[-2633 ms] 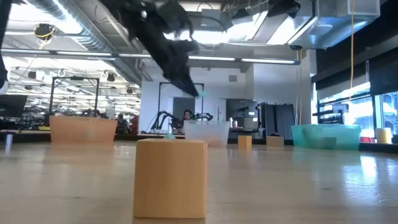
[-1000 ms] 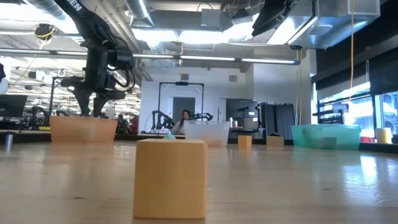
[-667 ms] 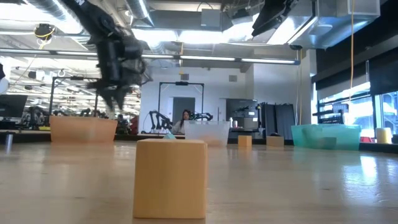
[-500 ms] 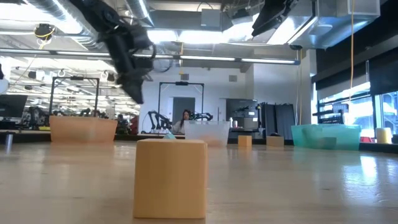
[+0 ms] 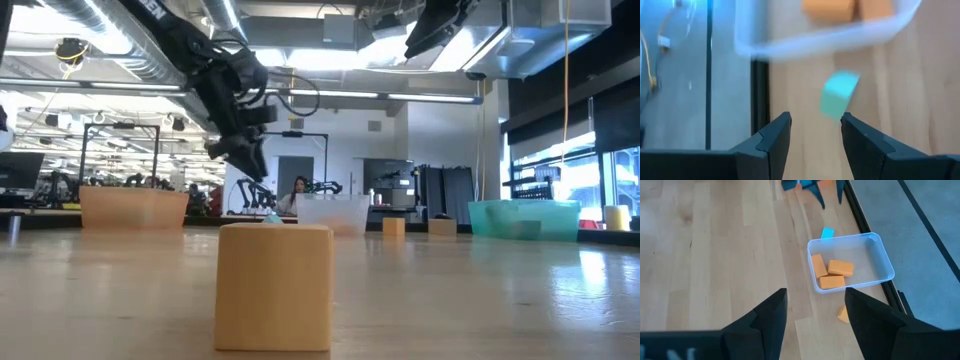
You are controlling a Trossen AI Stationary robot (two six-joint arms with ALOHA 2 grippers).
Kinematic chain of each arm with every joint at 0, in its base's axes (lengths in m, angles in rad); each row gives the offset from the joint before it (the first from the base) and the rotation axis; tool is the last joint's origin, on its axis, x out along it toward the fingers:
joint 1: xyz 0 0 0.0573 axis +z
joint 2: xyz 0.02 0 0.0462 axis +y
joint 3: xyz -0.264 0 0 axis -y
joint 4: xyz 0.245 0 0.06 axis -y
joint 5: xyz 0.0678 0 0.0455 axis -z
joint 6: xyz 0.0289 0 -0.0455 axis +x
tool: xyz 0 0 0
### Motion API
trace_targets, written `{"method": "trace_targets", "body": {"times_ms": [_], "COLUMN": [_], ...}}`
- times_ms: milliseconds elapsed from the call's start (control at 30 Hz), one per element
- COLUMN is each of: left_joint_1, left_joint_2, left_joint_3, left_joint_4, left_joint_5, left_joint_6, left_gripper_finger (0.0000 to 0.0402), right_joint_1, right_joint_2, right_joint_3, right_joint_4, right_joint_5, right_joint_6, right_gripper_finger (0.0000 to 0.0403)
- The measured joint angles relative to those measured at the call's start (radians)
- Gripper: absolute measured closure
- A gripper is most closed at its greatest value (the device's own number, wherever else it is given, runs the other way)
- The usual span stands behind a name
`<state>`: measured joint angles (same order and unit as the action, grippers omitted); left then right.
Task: Sort & place blocks by color
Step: Put the blue block into the orange bin
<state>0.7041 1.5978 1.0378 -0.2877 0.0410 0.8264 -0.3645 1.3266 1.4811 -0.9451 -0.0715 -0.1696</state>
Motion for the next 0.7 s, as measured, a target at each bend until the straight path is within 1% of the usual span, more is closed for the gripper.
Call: {"method": "trace_targets", "body": {"times_ms": [167,333,433,600,700], "left_joint_1": [-0.023,-0.034,-0.041,-0.045,-0.043], "left_joint_2": [0.054,0.11,0.143,0.195,0.205], "left_joint_3": [0.0,0.0,0.0,0.0,0.0], "left_joint_4": [0.059,0.06,0.065,0.112,0.124], "left_joint_5": [0.07,0.13,0.128,0.076,0.066], "left_joint_6": [0.032,0.026,0.041,0.041,0.042], "left_gripper_finger": [0.0238,0.0239,0.0239,0.0239,0.0239], "right_joint_1": [0.0,0.0,0.0,0.0,0.0], "right_joint_2": [0.0,0.0,0.0,0.0,0.0], "right_joint_3": [0.0,0.0,0.0,0.0,0.0], "right_joint_4": [0.0,0.0,0.0,0.0,0.001], "right_joint_5": [0.0,0.0,0.0,0.0,0.0], "right_joint_6": [0.002,0.001,0.001,0.0,0.001], "right_gripper_finger": [0.0203,0.0203,0.0203,0.0203,0.0203]}}
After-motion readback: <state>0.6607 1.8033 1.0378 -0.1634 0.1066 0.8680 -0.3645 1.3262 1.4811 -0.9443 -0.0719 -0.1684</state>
